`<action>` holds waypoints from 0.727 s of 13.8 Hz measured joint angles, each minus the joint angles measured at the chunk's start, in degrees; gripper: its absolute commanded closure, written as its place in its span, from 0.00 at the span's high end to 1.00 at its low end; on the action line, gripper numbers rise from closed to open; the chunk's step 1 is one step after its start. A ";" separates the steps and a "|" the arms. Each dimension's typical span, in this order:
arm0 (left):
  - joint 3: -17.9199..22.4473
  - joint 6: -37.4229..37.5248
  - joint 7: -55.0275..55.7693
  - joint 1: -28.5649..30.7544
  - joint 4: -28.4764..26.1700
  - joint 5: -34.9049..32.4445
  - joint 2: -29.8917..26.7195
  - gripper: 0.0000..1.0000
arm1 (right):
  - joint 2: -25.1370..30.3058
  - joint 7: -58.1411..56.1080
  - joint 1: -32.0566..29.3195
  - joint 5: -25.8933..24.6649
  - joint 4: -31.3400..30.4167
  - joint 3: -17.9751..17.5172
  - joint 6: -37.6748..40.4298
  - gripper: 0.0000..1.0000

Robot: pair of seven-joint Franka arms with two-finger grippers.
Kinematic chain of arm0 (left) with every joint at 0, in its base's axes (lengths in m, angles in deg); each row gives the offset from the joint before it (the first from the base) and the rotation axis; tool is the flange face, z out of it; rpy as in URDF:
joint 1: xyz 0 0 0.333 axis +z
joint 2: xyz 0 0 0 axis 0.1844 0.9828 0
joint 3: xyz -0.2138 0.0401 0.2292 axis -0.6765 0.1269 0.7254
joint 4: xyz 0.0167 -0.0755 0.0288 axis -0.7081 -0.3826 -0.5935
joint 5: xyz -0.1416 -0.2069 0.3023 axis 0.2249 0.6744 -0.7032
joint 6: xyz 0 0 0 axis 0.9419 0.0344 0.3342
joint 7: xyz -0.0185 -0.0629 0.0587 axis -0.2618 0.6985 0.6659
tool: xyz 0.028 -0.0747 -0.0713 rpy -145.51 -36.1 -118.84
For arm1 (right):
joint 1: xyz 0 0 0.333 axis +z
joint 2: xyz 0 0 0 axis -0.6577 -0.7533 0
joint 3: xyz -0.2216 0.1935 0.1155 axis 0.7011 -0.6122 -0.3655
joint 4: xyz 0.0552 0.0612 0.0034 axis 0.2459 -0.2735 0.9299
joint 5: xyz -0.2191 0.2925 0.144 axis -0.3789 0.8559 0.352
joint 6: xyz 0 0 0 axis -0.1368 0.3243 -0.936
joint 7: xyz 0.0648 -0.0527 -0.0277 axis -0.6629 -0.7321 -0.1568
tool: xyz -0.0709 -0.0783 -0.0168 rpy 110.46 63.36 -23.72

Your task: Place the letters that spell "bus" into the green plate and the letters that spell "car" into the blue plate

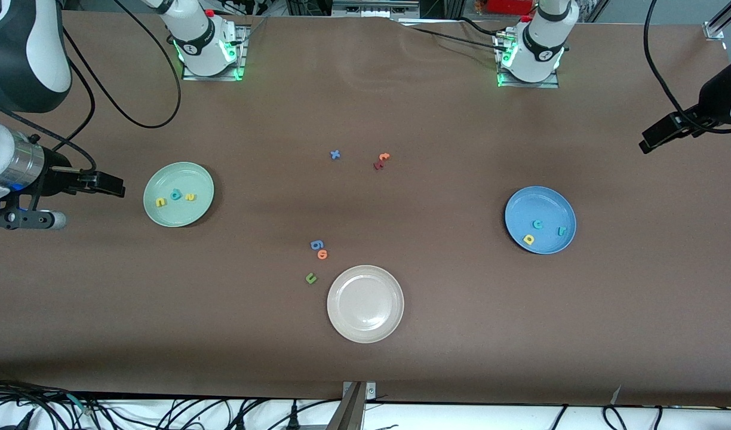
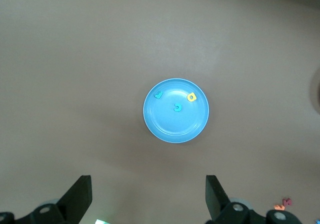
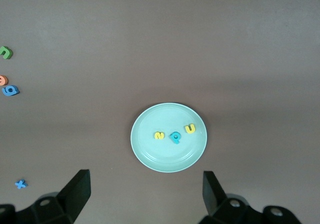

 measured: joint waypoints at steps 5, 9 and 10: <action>0.66 -0.17 0.44 0.91 -1.87 3.98 -0.21 1.00 | 0.00 0.05 -0.06 0.02 0.00 0.00 -0.25 0.99; 0.69 -0.20 0.44 1.64 -2.09 4.41 0.08 1.00 | -0.21 0.05 -0.05 0.03 0.39 -0.10 -0.76 0.99; 0.64 -0.20 0.44 1.60 -2.09 4.41 0.09 1.00 | -0.23 0.05 -0.05 0.03 0.44 -0.10 -0.78 0.99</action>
